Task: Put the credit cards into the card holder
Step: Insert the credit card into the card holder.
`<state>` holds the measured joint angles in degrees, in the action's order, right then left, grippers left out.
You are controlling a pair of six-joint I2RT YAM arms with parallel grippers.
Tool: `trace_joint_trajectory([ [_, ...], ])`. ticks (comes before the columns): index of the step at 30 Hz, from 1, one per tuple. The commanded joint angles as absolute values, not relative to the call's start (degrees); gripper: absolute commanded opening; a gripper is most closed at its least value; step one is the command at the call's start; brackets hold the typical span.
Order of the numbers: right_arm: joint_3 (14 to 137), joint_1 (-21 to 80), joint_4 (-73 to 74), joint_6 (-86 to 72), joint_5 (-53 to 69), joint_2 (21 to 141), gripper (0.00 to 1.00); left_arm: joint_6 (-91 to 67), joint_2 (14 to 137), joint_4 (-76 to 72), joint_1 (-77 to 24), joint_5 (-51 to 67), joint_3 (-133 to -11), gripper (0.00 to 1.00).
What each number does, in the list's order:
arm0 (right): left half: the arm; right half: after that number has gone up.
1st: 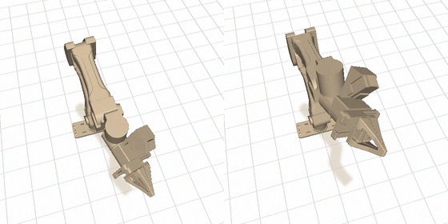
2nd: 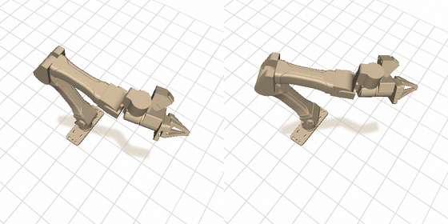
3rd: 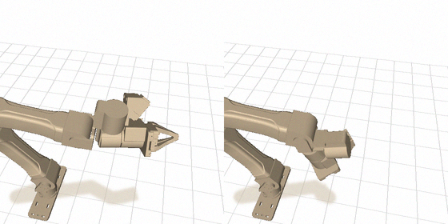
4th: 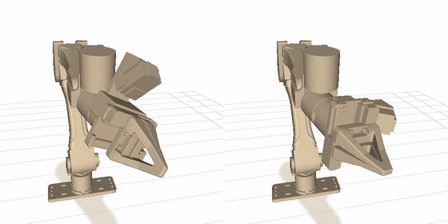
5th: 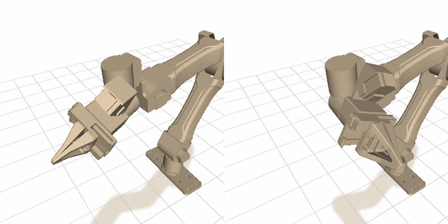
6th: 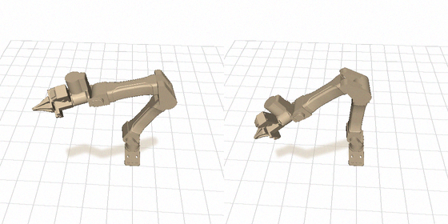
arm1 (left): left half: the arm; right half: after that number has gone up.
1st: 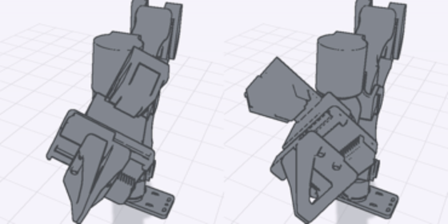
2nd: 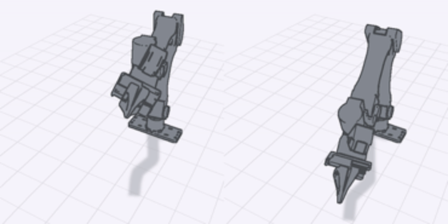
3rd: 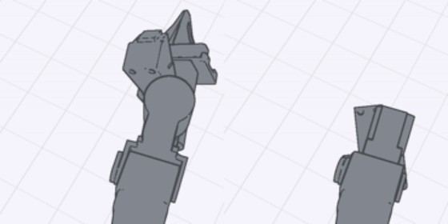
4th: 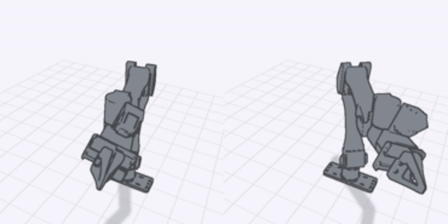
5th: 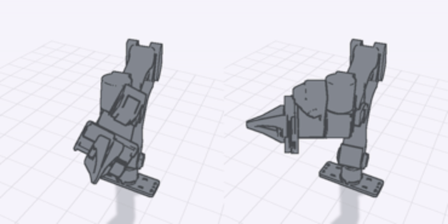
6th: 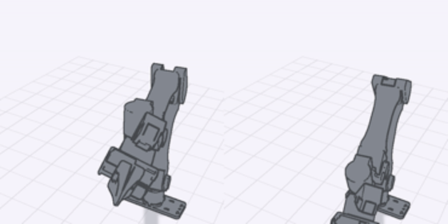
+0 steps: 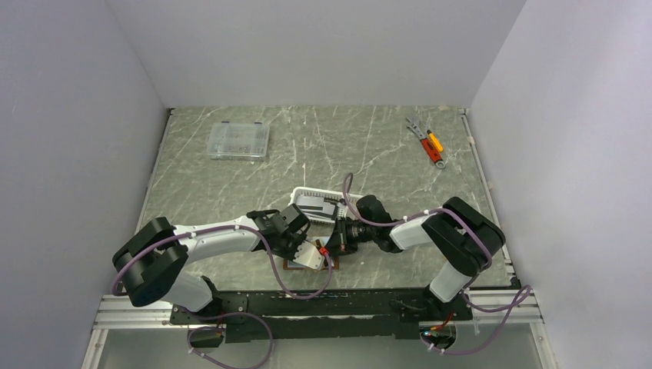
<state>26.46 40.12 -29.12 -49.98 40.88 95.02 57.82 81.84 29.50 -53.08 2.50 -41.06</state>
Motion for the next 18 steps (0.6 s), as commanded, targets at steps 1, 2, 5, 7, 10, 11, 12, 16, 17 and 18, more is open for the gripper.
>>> trace_joint_trajectory([
  [1, 24.33, 39.53, -29.51, -49.09, 39.71, 91.96, 0.0, 58.42, 82.0, 29.75, -53.61, 4.57, -39.46, 0.18],
  [2, 24.19, 39.57, -29.76, -49.26, 39.91, 91.78, 0.0, 58.4, 82.08, 29.71, -53.61, 4.53, -39.54, 0.18],
  [5, 23.63, 39.5, -31.27, -50.08, 40.29, 91.59, 0.0, 58.36, 82.31, 29.94, -53.61, 4.46, -39.76, 0.18],
  [7, 23.63, 39.53, -31.62, -50.29, 40.42, 91.57, 0.0, 58.33, 82.36, 29.97, -53.75, 4.5, -39.97, 0.18],
  [10, 23.73, 39.58, -31.8, -50.33, 40.6, 91.76, 0.0, 58.2, 82.59, 30.3, -53.95, 4.45, -40.44, 0.18],
  [11, 23.73, 39.62, -31.9, -50.36, 40.61, 91.83, 0.0, 58.2, 82.61, 30.28, -53.96, 4.48, -40.51, 0.18],
  [12, 23.73, 39.72, -31.83, -50.44, 40.54, 91.8, 0.0, 58.27, 82.62, 30.27, -54.03, 4.36, -40.56, 0.18],
  [16, 22.99, 39.65, -31.14, -50.23, 40.33, 90.73, 0.0, 58.4, 82.53, 30.39, -54.16, 4.06, -40.61, 0.18],
  [17, 22.68, 39.64, -30.93, -50.2, 40.23, 90.29, 0.0, 58.41, 82.51, 30.36, -54.15, 4.1, -40.54, 0.18],
  [18, 22.53, 39.63, -30.86, -50.19, 40.22, 90.11, 0.0, 58.48, 82.45, 30.35, -54.2, 4.09, -40.48, 0.18],
])
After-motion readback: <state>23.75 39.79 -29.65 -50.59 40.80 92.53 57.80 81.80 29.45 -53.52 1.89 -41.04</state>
